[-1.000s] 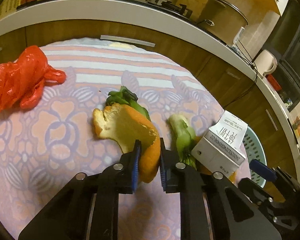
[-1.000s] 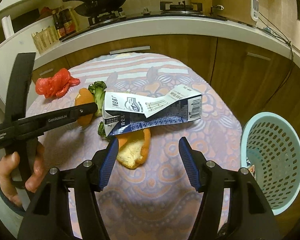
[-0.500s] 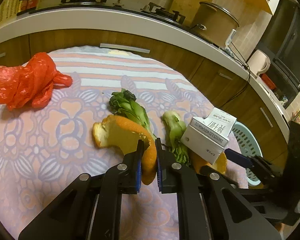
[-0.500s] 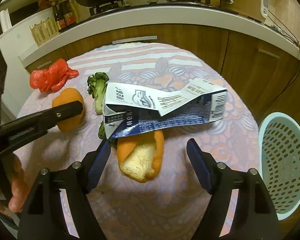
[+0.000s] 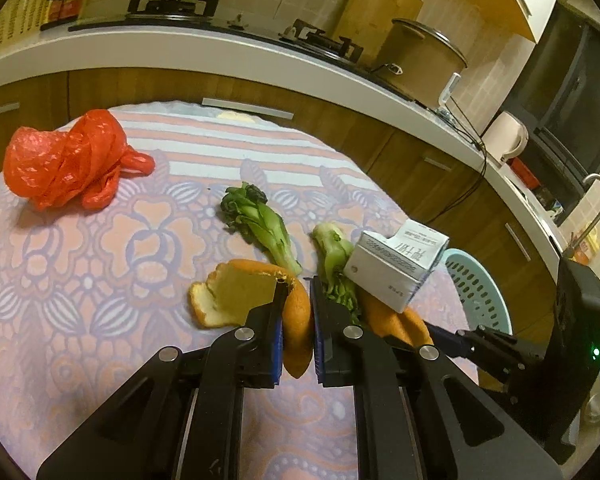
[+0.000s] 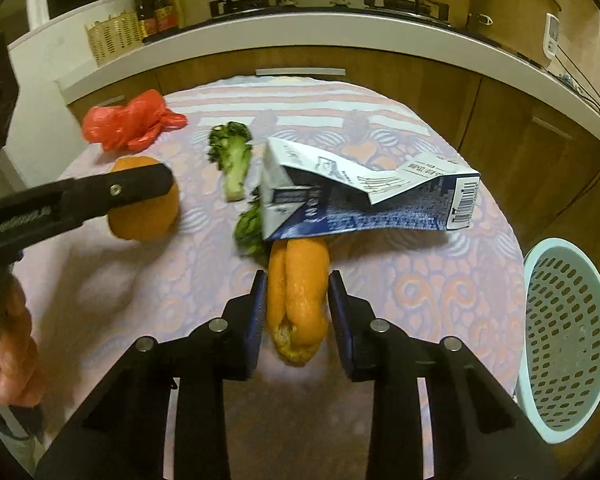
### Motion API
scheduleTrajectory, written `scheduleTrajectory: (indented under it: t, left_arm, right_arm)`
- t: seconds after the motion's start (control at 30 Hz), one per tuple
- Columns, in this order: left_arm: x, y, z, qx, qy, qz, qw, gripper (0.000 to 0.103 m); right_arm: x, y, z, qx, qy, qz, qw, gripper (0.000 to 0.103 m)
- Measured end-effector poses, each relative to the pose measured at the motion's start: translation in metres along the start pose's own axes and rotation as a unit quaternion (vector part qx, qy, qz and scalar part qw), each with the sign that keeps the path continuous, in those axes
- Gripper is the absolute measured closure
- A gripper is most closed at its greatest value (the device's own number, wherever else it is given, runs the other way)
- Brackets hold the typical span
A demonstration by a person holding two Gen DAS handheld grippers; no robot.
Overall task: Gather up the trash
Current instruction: 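Grasp an orange peel with the left gripper while the right gripper grasps another peel, then carry both orange peels over the blue wastebasket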
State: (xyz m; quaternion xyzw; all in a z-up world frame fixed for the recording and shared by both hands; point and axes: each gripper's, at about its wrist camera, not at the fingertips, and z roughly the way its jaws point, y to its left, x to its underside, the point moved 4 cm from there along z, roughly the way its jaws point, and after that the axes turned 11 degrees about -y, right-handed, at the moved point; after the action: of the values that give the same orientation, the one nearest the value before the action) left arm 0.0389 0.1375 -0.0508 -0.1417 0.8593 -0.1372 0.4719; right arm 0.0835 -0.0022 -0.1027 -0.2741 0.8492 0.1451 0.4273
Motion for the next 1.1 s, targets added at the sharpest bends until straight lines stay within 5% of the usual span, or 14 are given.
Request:
scheduleTrajectory:
  t: [0.6,1.1]
  left_arm:
    - [-0.016,-0.038,-0.055,0.034,-0.052,0.019,0.9979,0.093]
    - [-0.033,-0.154,-0.034,0.120,-0.050,0.111,0.9853,0.093]
  right_arm:
    - [-0.016,0.025,-0.091,-0.058,-0.081,-0.005,0.995,0.079]
    - [-0.043,-0.076,-0.161,0.042,-0.165,0.047,0.984,0.079]
